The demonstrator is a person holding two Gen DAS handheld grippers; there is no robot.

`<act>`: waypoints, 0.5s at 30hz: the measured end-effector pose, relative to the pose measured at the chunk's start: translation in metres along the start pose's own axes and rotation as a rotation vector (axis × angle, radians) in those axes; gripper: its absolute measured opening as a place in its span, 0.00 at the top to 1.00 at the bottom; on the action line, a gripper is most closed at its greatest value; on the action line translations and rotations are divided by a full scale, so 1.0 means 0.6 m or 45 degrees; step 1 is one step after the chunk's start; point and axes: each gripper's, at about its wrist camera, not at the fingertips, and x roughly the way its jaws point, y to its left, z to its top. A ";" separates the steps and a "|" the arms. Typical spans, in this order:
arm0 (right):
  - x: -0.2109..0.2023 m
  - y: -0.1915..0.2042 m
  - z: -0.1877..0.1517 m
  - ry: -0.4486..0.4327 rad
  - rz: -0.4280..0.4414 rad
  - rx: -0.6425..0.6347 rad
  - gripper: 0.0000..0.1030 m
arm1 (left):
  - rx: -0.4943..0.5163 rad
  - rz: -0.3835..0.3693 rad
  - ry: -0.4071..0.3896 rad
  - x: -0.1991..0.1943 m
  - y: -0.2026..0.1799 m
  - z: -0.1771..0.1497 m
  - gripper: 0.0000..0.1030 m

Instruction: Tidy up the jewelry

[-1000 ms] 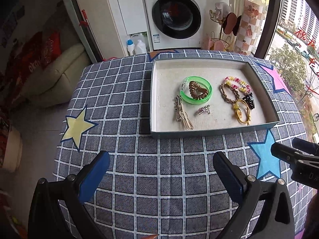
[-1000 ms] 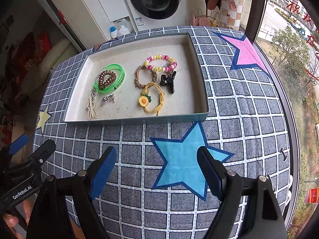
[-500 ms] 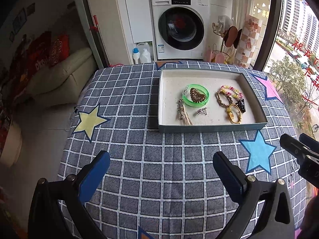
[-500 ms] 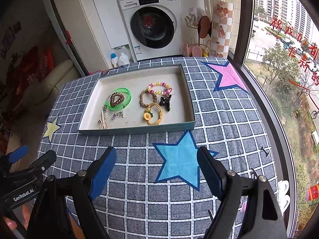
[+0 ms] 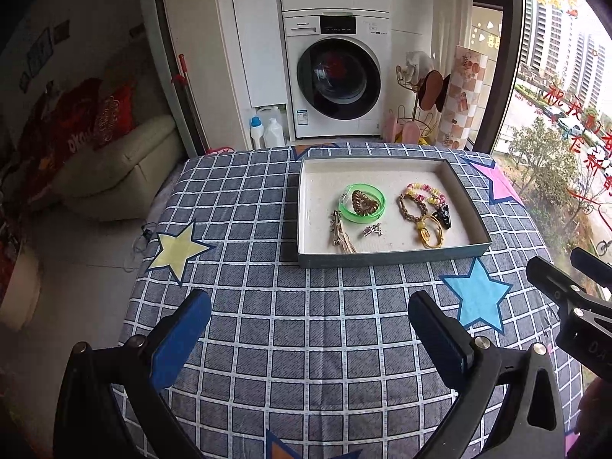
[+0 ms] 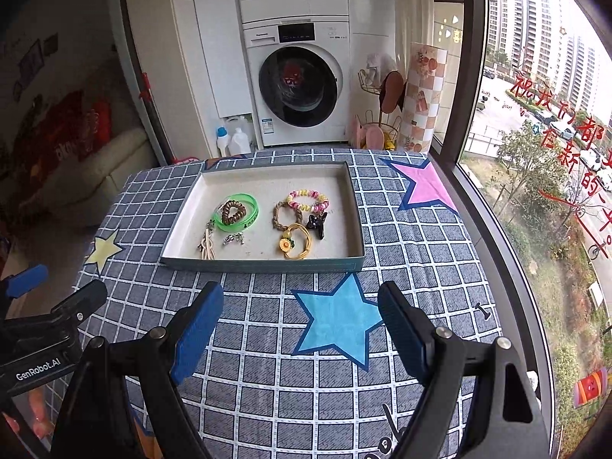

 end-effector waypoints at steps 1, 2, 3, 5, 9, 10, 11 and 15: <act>-0.003 0.002 0.001 -0.004 0.000 -0.003 0.17 | 0.000 0.000 -0.006 -0.003 0.000 -0.001 0.00; -0.006 0.003 0.002 -0.011 0.000 -0.005 0.17 | 0.001 -0.001 -0.012 -0.004 0.001 -0.001 0.00; -0.009 0.003 0.003 -0.018 0.000 -0.007 0.17 | 0.000 -0.003 -0.015 -0.006 0.001 -0.001 0.00; -0.014 0.005 0.005 -0.027 -0.002 -0.010 0.17 | 0.001 -0.003 -0.026 -0.010 0.003 -0.002 0.00; -0.018 0.003 0.008 -0.039 -0.004 0.006 0.17 | -0.001 0.002 -0.050 -0.014 0.005 -0.004 0.00; -0.018 0.003 0.008 -0.040 -0.007 0.010 0.17 | 0.000 0.006 -0.049 -0.014 0.005 -0.004 0.00; -0.018 0.004 0.008 -0.040 -0.008 0.013 0.17 | 0.001 0.007 -0.046 -0.012 0.005 -0.005 0.00; -0.017 0.005 0.009 -0.044 -0.011 0.012 0.17 | -0.007 0.005 -0.037 -0.008 0.004 -0.007 0.00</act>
